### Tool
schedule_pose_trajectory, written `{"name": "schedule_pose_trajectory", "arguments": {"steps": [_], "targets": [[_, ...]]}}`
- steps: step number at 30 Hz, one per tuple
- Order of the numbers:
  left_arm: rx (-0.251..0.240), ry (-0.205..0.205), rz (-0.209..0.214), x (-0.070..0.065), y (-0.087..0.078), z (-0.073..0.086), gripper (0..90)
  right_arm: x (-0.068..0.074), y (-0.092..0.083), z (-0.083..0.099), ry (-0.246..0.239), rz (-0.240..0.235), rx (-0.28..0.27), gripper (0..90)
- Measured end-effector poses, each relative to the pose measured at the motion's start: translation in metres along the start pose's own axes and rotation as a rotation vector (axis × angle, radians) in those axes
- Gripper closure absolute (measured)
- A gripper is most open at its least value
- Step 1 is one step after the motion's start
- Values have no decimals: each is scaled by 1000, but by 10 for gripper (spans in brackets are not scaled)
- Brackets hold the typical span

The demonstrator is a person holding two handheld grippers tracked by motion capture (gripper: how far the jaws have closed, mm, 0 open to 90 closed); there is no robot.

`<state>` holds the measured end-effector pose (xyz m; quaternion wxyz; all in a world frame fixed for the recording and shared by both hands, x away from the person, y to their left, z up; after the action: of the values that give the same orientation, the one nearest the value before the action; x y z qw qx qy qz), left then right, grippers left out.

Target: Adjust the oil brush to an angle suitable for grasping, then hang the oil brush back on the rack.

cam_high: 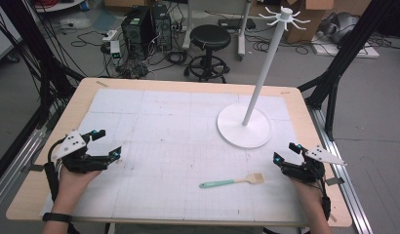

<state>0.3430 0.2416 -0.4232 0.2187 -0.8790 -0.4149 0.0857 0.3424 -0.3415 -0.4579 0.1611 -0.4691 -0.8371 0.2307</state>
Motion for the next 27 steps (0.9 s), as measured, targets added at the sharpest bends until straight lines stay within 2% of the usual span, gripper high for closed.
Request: {"name": "schedule_pose_trajectory", "arguments": {"steps": [1,4,16,23,25,26,27], "targets": [[-2,-17,-13,6,-1,3,158,0,0,0,-3,2,1,214],[4,-23,-16,8,0,5,158,0,0,0,-3,1,-1,213],[-15,-13,-9,4,0,2,158,-1,-2,-2,-5,-19,-16,206],[-11,-11,3,3,1,2,158,-3,-5,-5,-6,-53,-27,179],[-10,-12,5,2,2,2,158,1,-4,-7,-20,-85,-28,163],[-10,-9,5,2,2,2,158,1,-4,-7,-20,-85,-28,163],[-13,-8,9,1,2,1,158,6,-4,-10,-54,-120,-19,163]]}}
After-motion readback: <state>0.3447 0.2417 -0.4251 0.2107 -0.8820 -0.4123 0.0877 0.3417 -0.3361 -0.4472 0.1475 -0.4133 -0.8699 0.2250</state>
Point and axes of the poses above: each handheld gripper's, and its own axes: y roughly forward along the jaws, z roughly out of its underside, x roughly to its left, the point moved 7 cm from there along y, roughly forward along the jaws, and after that the axes turned 14 degrees about x, right-handed, at the moved point
